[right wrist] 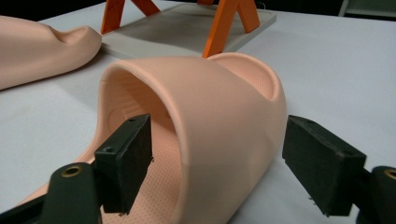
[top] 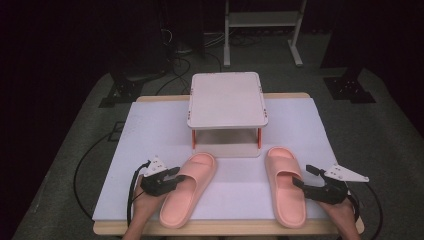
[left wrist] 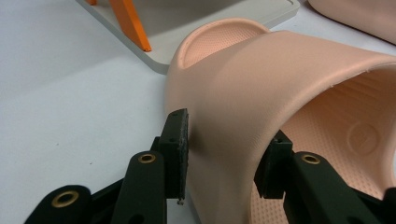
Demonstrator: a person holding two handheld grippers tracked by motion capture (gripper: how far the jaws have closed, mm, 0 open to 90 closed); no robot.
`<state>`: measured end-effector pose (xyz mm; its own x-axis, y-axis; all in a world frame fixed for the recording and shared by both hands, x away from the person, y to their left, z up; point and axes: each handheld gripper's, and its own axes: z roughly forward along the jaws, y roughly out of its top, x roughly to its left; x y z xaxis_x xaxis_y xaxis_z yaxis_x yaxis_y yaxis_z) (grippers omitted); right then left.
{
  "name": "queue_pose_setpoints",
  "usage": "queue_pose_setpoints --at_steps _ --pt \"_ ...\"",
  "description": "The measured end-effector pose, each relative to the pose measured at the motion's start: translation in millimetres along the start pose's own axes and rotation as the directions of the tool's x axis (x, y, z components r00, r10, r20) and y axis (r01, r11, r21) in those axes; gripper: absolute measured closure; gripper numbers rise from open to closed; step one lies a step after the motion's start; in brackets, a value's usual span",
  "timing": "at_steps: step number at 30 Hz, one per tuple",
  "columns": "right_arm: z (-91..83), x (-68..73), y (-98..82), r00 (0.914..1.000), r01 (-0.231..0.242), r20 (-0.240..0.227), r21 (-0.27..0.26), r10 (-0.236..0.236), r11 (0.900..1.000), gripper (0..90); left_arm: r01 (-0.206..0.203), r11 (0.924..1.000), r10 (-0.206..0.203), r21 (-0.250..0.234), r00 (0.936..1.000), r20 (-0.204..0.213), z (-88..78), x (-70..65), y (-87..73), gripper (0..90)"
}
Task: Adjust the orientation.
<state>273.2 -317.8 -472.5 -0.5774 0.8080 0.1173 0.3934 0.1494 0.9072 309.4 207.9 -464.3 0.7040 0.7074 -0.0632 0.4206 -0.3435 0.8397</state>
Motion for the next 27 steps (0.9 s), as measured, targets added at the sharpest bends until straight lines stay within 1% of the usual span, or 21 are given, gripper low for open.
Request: queue_pose_setpoints --at_steps 7,10,12,16,18,23,27 --pt "8.2 2.6 1.2 0.9997 0.005 0.025 0.037 -0.006 0.999 30.0 0.001 1.0 -0.001 -0.001 1.0 0.001 -0.1 0.2 -0.2 63.1" --pt "9.7 3.9 1.9 0.9993 0.012 0.034 0.037 -0.014 0.999 34.4 0.0 1.0 0.0 -0.001 1.0 0.0 -0.1 0.0 -0.2 63.8" --pt "10.2 4.3 2.1 0.9992 0.017 0.036 0.04 -0.018 0.999 35.9 0.003 1.0 -0.003 0.0 1.0 0.0 -0.2 0.0 -0.1 63.8" --pt "11.1 5.3 2.4 0.9988 0.022 0.044 0.045 -0.024 0.999 42.4 0.003 1.0 -0.003 -0.001 1.0 0.0 -0.5 0.1 -0.1 64.7" --pt "11.4 5.7 2.6 0.9981 0.031 0.052 0.048 -0.034 0.998 46.6 0.004 1.0 -0.004 -0.001 1.0 -0.001 -0.7 0.1 -0.1 65.4" --pt "10.7 5.3 2.6 0.9974 0.028 0.065 0.051 -0.031 0.998 50.8 0.014 0.9999 -0.014 -0.005 0.9999 0.0 -1.5 0.9 -0.2 66.8" --pt "10.2 6.1 2.6 0.9965 0.035 0.074 0.053 -0.039 0.998 53.7 0.027 0.9996 -0.027 -0.01 0.9996 0.008 -2.3 2.5 -0.6 67.8"
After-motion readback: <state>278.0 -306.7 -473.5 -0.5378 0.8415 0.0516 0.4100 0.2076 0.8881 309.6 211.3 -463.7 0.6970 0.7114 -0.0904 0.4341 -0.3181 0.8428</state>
